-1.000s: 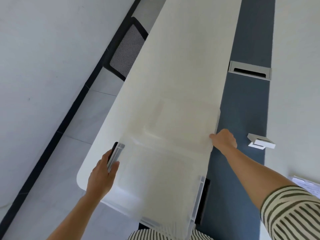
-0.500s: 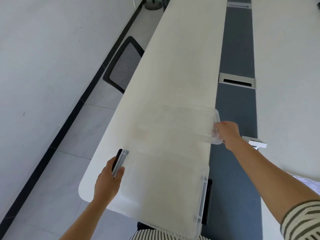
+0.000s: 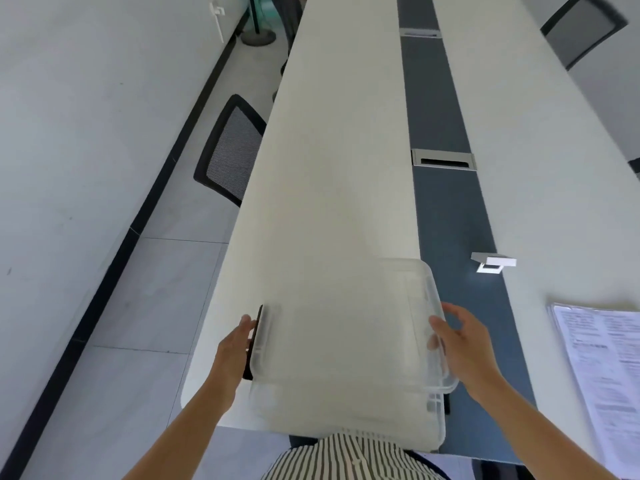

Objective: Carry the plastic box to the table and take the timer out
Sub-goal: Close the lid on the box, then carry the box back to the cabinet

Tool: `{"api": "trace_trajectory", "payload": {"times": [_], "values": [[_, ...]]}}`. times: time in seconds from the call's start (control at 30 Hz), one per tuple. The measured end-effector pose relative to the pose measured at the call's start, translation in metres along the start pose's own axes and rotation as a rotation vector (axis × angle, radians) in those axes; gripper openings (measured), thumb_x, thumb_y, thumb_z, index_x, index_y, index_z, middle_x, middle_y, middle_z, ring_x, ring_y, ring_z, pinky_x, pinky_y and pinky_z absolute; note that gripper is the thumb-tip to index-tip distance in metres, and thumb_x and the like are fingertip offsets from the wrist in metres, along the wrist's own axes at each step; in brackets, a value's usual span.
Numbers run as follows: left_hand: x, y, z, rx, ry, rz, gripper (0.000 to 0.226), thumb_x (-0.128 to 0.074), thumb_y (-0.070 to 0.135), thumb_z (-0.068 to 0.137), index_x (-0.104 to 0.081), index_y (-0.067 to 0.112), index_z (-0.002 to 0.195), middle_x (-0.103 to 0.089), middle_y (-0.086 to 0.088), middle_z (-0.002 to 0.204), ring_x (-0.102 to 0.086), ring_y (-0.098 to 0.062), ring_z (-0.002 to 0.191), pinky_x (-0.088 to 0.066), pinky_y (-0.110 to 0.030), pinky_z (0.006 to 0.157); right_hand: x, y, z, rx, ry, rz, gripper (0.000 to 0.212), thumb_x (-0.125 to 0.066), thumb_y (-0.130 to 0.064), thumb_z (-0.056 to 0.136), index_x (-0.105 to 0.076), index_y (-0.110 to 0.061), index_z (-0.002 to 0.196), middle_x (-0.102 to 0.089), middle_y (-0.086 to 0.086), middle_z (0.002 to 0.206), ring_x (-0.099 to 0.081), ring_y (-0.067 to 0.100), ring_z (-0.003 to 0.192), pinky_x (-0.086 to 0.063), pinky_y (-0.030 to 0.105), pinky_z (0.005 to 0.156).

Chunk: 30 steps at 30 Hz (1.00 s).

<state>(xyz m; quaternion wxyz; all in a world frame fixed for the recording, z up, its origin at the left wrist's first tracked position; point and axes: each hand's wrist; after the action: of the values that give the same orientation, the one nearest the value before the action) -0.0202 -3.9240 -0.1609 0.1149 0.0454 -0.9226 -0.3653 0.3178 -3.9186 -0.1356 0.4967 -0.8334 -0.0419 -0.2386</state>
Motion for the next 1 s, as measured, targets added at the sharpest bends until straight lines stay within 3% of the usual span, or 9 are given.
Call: {"api": "trace_trajectory", "payload": {"times": [0.07, 0.13, 0.33, 0.5, 0.63, 0.73, 0.8, 0.93, 1.0], "values": [[0.001, 0.000, 0.001, -0.061, -0.022, 0.090, 0.040, -0.046, 0.055, 0.089, -0.061, 0.022, 0.108, -0.064, -0.005, 0.108, -0.059, -0.023, 0.090, -0.047, -0.032, 0.067, -0.003, 0.016, -0.018, 0.021, 0.029, -0.054, 0.030, -0.058, -0.023, 0.091, -0.057, -0.022, 0.121, -0.067, -0.002, 0.051, -0.063, 0.018, 0.061, -0.049, 0.030, 0.063], [0.002, -0.002, 0.002, -0.115, -0.037, 0.177, 0.044, -0.054, 0.051, 0.087, -0.057, 0.025, 0.122, -0.064, -0.003, 0.106, -0.061, -0.021, 0.092, -0.050, -0.033, 0.065, -0.006, 0.030, -0.033, 0.032, 0.059, -0.124, 0.033, -0.058, -0.025, 0.091, -0.055, -0.024, 0.124, -0.068, -0.002, 0.053, -0.065, 0.020, 0.063, -0.049, 0.030, 0.062], [0.012, -0.007, 0.001, -0.188, -0.098, 0.287, 0.052, -0.062, 0.043, 0.085, -0.047, 0.027, 0.132, -0.063, -0.001, 0.101, -0.061, -0.017, 0.095, -0.052, -0.038, 0.078, -0.004, 0.051, -0.062, 0.077, 0.140, -0.514, 0.041, -0.057, -0.042, 0.089, -0.058, -0.023, 0.126, -0.064, -0.005, 0.061, -0.061, 0.013, 0.059, -0.050, 0.029, 0.054], [0.011, -0.005, 0.001, -0.205, -0.136, 0.306, 0.053, -0.061, 0.039, 0.087, -0.043, 0.025, 0.134, -0.062, -0.001, 0.100, -0.060, -0.013, 0.091, -0.049, -0.032, 0.068, 0.000, 0.057, -0.059, 0.004, 0.155, -0.724, 0.047, -0.059, -0.057, 0.082, -0.064, -0.026, 0.118, -0.056, -0.001, 0.114, -0.064, 0.019, 0.074, -0.049, 0.030, 0.060], [0.011, -0.002, 0.003, -0.174, -0.163, 0.307, 0.063, -0.063, 0.037, 0.086, -0.036, 0.023, 0.141, -0.062, -0.005, 0.105, -0.059, -0.015, 0.092, -0.043, -0.025, 0.065, 0.006, 0.065, -0.042, -0.181, 0.007, -0.397, 0.064, -0.070, -0.052, 0.075, -0.054, -0.023, 0.131, -0.062, 0.001, 0.121, -0.062, 0.020, 0.098, -0.052, 0.040, 0.081], [0.012, 0.001, 0.007, -0.100, -0.201, 0.281, 0.065, -0.066, 0.036, 0.084, -0.037, 0.022, 0.141, -0.061, -0.003, 0.103, -0.059, -0.022, 0.099, -0.048, -0.035, 0.082, 0.015, 0.062, -0.031, -0.347, -0.119, -0.051, 0.074, -0.080, -0.034, 0.071, -0.047, -0.021, 0.136, -0.061, 0.005, 0.123, -0.060, 0.026, 0.108, -0.051, 0.038, 0.082], [0.013, 0.002, 0.009, -0.077, -0.212, 0.288, 0.056, -0.068, 0.036, 0.083, -0.045, 0.023, 0.132, -0.061, -0.002, 0.101, -0.059, -0.026, 0.102, -0.047, -0.041, 0.092, 0.018, 0.062, -0.029, -0.413, -0.247, 0.096, 0.067, -0.080, -0.030, 0.072, -0.051, -0.020, 0.132, -0.067, 0.004, 0.120, -0.066, 0.025, 0.105, -0.053, 0.038, 0.079], [0.012, 0.005, 0.006, -0.162, -0.146, 0.322, 0.024, -0.071, 0.030, 0.081, -0.062, 0.015, 0.095, -0.058, -0.009, 0.077, -0.057, -0.024, 0.071, -0.048, -0.032, 0.067, 0.010, 0.062, -0.034, -0.344, -0.224, 0.183, 0.031, -0.070, -0.018, 0.082, -0.065, -0.007, 0.110, -0.074, 0.014, 0.097, -0.069, 0.027, 0.086, -0.055, 0.039, 0.077], [0.007, 0.003, 0.003, -0.226, -0.106, 0.357, 0.021, -0.067, 0.026, 0.084, -0.055, 0.011, 0.074, -0.044, -0.007, 0.064, -0.043, -0.020, 0.057, -0.037, -0.028, 0.056, -0.001, 0.061, -0.038, -0.294, -0.116, 0.084, 0.022, -0.065, -0.018, 0.085, -0.060, 0.003, 0.092, -0.060, 0.019, 0.080, -0.055, 0.026, 0.071, -0.044, 0.037, 0.064]]}}
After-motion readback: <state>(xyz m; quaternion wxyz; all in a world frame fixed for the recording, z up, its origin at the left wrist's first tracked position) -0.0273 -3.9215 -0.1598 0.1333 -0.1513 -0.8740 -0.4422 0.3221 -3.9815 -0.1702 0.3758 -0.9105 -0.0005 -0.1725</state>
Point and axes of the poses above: each hand's wrist, its own z-axis towards the middle knuckle, its own x-axis out of the back of the hand, y = z × x
